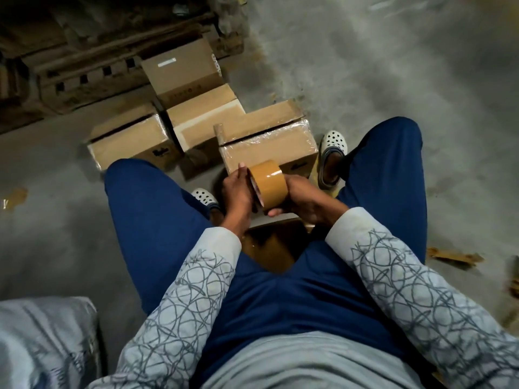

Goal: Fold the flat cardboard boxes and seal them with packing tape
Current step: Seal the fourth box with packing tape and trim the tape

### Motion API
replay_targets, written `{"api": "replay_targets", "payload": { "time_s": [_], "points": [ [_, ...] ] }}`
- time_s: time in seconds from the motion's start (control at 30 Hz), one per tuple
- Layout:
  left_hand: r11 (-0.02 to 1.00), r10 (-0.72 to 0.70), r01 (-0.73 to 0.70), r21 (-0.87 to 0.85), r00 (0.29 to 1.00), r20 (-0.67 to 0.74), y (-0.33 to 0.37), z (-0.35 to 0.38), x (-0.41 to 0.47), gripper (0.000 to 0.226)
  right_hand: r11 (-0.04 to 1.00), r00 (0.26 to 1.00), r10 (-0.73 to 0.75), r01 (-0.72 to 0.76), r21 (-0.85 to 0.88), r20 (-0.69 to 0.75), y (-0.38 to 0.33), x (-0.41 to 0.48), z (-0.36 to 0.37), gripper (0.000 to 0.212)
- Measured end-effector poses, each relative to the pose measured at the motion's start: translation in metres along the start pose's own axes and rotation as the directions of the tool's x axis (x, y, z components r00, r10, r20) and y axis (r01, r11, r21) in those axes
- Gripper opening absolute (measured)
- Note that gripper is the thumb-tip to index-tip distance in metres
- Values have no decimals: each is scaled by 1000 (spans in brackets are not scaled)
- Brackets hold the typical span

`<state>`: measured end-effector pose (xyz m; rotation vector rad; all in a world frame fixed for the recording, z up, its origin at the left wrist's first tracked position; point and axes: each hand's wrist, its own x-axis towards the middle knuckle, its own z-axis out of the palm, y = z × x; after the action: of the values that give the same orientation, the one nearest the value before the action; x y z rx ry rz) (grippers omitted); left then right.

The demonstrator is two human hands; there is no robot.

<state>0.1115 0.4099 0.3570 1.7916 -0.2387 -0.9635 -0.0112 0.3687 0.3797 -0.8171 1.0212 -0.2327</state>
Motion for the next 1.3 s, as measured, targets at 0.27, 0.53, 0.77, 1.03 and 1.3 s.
{"api": "replay_targets", "payload": {
  "time_s": [0.27,0.53,0.77,1.03,1.3],
  "points": [
    [855,471,-519,5,779,413,6,-5,11,39,962,997,-44,59,265,-64,-15,-6,-13,21],
    [1000,23,-19,-17,973,228,2,-2,5,20,654,740,-659,474,-590,-136,2,10,-20,42],
    [995,-27,-8,99,939,344,6,-12,3,36,874,858,-477,441,-205,-189,-7,13,-16,27],
    [891,298,-451,58,677,673,10,-20,10,100,964,961,-252,260,59,-113,-6,11,-25,33],
    [880,424,-472,-42,745,515,10,-20,8,84,922,921,-387,387,-6,57,-7,11,-24,27]
  ]
}}
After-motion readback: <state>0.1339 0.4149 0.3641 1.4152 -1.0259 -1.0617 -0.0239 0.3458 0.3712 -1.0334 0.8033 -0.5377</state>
